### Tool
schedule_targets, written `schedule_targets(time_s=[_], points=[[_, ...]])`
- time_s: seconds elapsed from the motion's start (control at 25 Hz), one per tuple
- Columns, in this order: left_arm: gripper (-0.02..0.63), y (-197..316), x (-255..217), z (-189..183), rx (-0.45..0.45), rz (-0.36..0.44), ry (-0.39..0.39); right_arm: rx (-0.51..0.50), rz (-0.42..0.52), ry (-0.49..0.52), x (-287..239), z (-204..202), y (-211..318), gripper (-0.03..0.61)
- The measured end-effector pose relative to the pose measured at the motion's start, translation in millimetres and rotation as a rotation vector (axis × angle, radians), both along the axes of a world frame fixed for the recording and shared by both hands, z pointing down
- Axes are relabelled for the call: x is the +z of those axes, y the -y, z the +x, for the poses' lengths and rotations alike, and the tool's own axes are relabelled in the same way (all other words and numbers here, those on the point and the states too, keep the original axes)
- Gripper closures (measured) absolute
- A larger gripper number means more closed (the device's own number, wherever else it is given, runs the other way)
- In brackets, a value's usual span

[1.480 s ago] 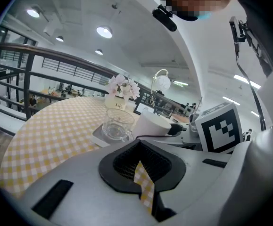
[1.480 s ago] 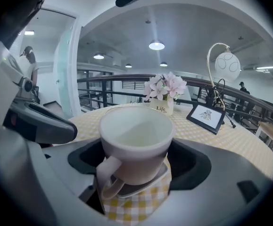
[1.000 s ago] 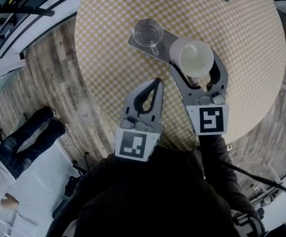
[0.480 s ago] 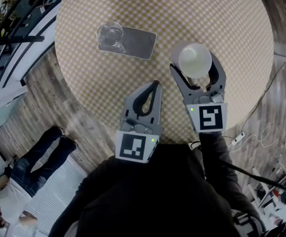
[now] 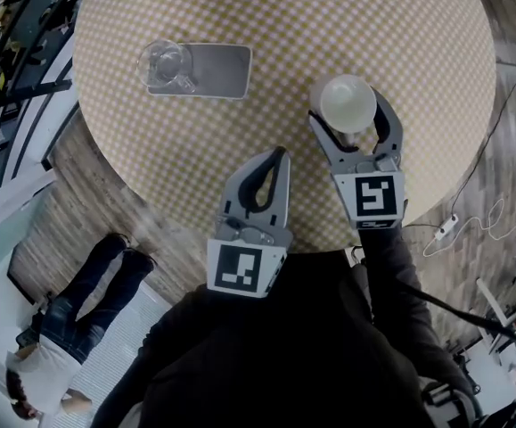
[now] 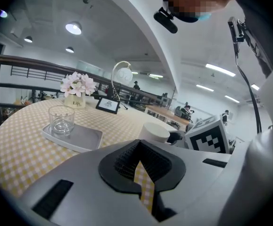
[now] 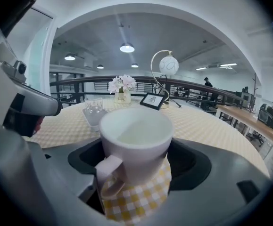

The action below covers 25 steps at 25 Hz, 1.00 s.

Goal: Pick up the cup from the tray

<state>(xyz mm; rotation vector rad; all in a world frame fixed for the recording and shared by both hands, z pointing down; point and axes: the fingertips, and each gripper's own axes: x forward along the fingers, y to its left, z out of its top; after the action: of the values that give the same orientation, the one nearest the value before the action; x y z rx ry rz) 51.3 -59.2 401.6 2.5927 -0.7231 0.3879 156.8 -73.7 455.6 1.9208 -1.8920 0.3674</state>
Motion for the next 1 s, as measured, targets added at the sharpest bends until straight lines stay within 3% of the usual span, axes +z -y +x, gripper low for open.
schedule_targets(time_s=[0.48,0.8,1.0], points=[[0.609,-4,13,-3,-0.002,-0.005,0.020,0.009,-0.010,0.031,22,4,-3,0.179],[0.609,-20,-21,-10,-0.053,0.062,0.007,-0.006,0.006,0.064,-7,-2,-32,0.179],[0.609,-30,-50,-8,-0.099,0.162,-0.010,-0.036,0.083,0.065,-47,1,-56,0.179]])
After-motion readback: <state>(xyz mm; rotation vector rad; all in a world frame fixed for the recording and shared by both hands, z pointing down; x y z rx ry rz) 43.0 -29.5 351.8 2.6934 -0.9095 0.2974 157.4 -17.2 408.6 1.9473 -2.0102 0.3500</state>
